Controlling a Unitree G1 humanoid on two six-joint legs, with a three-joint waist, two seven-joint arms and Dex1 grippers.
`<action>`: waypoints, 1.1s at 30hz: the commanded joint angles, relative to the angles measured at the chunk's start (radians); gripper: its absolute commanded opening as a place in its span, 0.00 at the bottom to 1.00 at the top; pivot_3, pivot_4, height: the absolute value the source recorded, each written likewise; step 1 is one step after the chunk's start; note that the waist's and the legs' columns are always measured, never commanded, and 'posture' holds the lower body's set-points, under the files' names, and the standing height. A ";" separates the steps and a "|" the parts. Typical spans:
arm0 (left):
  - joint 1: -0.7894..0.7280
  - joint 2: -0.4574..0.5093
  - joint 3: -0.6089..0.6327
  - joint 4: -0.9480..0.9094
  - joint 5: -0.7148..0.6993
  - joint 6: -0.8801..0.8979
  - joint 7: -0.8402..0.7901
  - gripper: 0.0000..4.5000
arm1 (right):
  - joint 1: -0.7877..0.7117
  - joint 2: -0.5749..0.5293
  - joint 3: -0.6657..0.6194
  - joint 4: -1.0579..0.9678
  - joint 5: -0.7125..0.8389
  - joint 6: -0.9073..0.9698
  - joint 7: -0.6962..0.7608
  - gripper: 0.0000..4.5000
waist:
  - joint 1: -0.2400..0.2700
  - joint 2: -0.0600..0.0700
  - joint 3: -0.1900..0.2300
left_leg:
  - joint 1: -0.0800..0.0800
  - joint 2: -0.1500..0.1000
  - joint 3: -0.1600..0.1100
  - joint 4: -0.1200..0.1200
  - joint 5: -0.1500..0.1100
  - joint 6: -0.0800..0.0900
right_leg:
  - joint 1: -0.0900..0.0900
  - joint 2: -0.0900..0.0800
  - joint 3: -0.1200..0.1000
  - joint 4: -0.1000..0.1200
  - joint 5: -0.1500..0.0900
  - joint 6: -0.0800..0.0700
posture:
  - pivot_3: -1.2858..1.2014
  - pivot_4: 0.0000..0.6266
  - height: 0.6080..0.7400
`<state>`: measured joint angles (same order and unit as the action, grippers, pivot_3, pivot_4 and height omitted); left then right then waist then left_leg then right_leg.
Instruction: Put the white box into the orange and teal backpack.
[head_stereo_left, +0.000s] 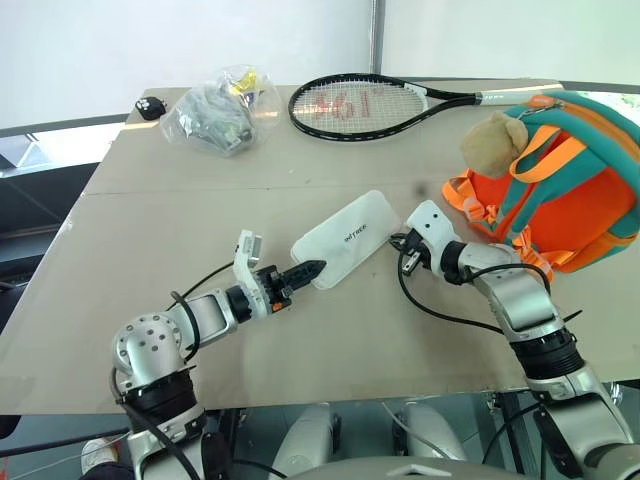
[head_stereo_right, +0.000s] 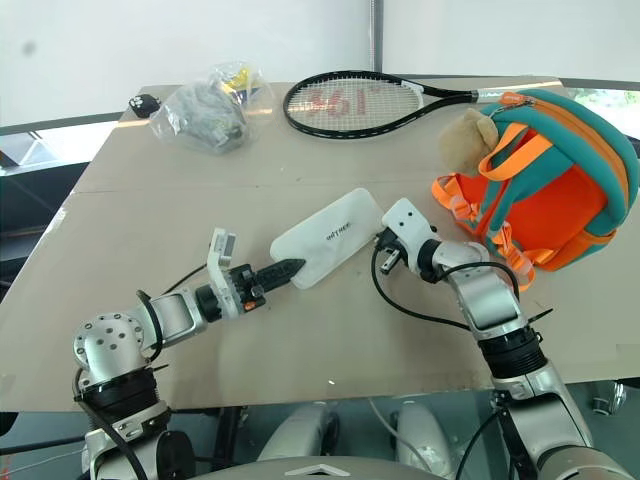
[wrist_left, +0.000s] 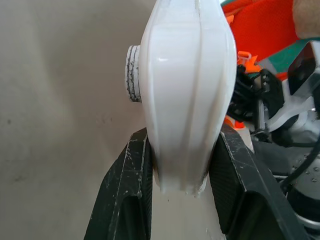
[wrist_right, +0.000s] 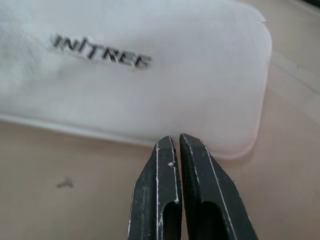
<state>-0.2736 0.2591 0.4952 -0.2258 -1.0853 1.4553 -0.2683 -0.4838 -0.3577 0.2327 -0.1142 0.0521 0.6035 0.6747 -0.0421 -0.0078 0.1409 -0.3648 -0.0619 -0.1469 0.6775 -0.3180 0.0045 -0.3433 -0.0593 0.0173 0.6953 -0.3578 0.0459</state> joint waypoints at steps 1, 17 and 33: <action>-0.013 -0.012 -0.036 -0.002 0.024 -0.042 0.038 0.22 | -0.008 -0.009 0.013 -0.035 0.012 -0.003 0.016 0.00 | 0.002 0.000 0.000 | 0.000 0.000 0.000 0.000 0.000 0.000 | 0.000 0.000 0.000 0.000 0.000 0.000 | 0.52 0.24 1.00; -0.011 -0.029 -0.095 0.036 0.032 -0.157 0.055 0.22 | 0.018 -0.030 0.016 -0.073 0.025 0.010 0.022 0.00 | 0.004 0.000 0.000 | 0.000 0.000 0.001 -0.001 0.000 0.000 | 0.001 -0.001 0.000 -0.002 0.000 0.000 | 0.52 0.24 1.00; 0.216 0.186 -0.043 -0.013 -0.280 -0.075 -0.036 0.22 | -0.186 -0.089 0.009 0.215 -0.085 -0.150 -0.040 0.00 | 0.002 0.000 0.001 | 0.002 0.001 0.002 -0.008 0.000 0.000 | -0.002 0.000 0.003 -0.004 0.000 0.000 | 0.52 0.24 1.00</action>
<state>-0.0681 0.4196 0.4616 -0.2265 -1.3378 1.3550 -0.2893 -0.6480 -0.4502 0.2397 0.0884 -0.0278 0.4960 0.6299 -0.0400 -0.0078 0.1415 -0.3627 -0.0614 -0.1447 0.6694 -0.3180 0.0045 -0.3450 -0.0593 0.0201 0.6912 -0.3579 0.0458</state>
